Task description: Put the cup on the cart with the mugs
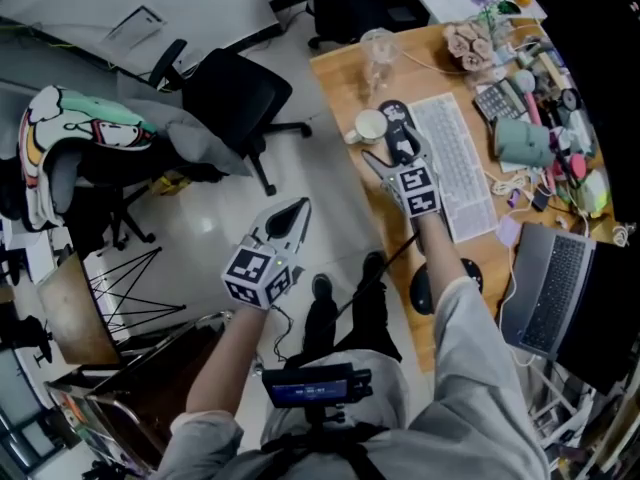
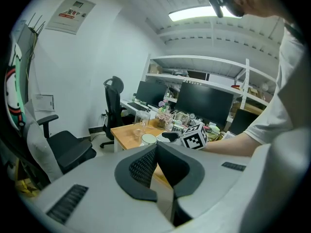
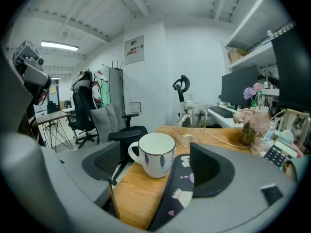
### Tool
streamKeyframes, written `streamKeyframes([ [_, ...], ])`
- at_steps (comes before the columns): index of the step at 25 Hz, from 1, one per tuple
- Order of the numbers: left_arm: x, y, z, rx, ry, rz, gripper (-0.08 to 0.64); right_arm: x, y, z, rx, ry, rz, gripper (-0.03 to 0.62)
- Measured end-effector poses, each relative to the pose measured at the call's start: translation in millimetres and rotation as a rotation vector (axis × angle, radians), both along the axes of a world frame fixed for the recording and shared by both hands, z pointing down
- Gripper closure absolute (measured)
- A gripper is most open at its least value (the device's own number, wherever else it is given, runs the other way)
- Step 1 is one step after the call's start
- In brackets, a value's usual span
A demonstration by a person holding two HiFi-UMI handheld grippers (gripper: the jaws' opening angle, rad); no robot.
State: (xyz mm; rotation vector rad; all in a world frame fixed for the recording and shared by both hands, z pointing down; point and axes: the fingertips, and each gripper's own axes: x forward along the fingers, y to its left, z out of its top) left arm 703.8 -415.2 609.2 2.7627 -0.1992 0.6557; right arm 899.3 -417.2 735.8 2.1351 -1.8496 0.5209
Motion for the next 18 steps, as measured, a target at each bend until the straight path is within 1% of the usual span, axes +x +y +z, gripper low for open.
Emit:
streamKeyframes([
  [3, 10, -2, 8, -0.025, 0.003, -0.007, 0.558, 12, -10, 10, -0.005, 0.018, -0.026, 0.152],
  [5, 14, -3, 13, -0.028, 0.000, -0.010, 0.559, 16, -15, 15, 0.000, 0.010, -0.049, 0.152],
  [8, 21, -3, 21, -0.036, -0.008, -0.012, 0.558, 16, -22, 18, 0.014, -0.015, -0.102, 0.152],
  [11, 25, 0, 31, -0.050, -0.018, -0.011, 0.558, 15, -27, 25, 0.017, -0.013, -0.153, 0.152],
  [18, 30, 3, 46, -0.066, -0.037, -0.009, 0.559, 13, -37, 32, 0.021, -0.017, -0.171, 0.152],
])
